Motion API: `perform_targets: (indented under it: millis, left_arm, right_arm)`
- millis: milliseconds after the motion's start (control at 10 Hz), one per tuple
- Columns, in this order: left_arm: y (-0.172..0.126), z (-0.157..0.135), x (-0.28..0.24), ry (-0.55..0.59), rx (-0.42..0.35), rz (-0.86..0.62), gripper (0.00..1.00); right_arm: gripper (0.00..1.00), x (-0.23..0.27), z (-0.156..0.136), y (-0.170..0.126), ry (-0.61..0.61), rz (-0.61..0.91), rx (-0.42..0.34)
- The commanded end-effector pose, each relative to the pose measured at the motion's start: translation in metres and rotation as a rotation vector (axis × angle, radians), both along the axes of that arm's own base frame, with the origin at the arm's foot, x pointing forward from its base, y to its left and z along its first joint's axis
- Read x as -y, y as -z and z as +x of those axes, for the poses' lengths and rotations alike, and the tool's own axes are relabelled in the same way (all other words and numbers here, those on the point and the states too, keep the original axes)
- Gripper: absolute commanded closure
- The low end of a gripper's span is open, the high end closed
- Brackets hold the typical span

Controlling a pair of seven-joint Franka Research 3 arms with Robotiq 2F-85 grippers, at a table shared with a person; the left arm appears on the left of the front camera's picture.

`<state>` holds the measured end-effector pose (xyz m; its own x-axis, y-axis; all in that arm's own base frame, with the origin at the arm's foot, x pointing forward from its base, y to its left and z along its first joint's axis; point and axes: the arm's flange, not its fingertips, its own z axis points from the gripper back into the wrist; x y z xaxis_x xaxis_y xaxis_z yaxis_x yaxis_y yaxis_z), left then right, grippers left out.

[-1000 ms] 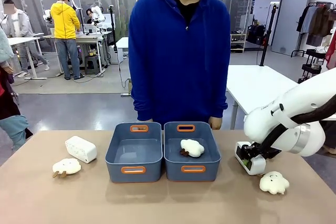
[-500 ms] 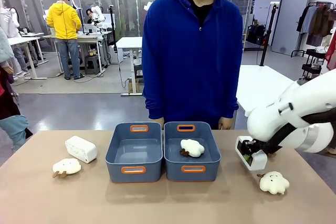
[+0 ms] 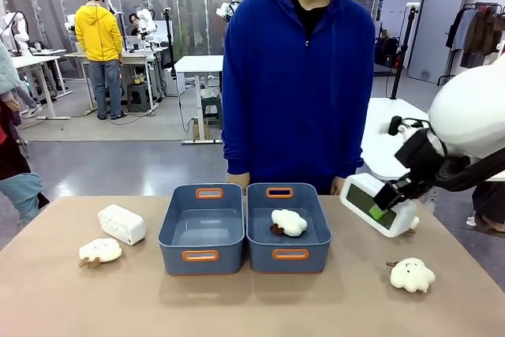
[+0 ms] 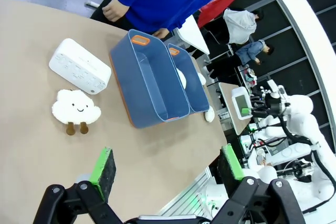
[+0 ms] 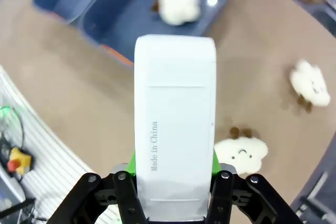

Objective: Sort the digital clocks into the basket.
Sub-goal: Pick up the Digital clock from the table and place it into the empty Plastic storage basket.

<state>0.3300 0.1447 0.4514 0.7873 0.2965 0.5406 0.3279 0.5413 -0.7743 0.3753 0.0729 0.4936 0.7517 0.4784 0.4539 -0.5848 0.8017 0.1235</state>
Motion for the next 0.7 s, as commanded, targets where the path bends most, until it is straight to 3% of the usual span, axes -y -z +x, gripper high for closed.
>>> perform_targets:
  millis: [0, 300, 500, 600]
  left_arm:
    - [-0.001, 0.0, 0.0, 0.006, 0.011, -0.009, 0.0]
    - [-0.001, 0.0, 0.0, 0.006, 0.011, -0.009, 0.0]
    - [-0.001, 0.0, 0.0, 0.006, 0.011, -0.009, 0.0]
    - [-0.001, 0.0, 0.0, 0.006, 0.011, -0.009, 0.0]
  right_arm:
    - [1.0, -0.051, 0.004, -0.004, -0.187, 0.033, 0.059]
    - [1.0, -0.162, 0.0, -0.001, -0.41, -0.02, 0.165]
    - [1.0, -0.236, 0.014, 0.006, -0.477, -0.021, 0.252]
    - [1.0, -0.263, 0.029, 0.009, -0.478, -0.014, 0.243]
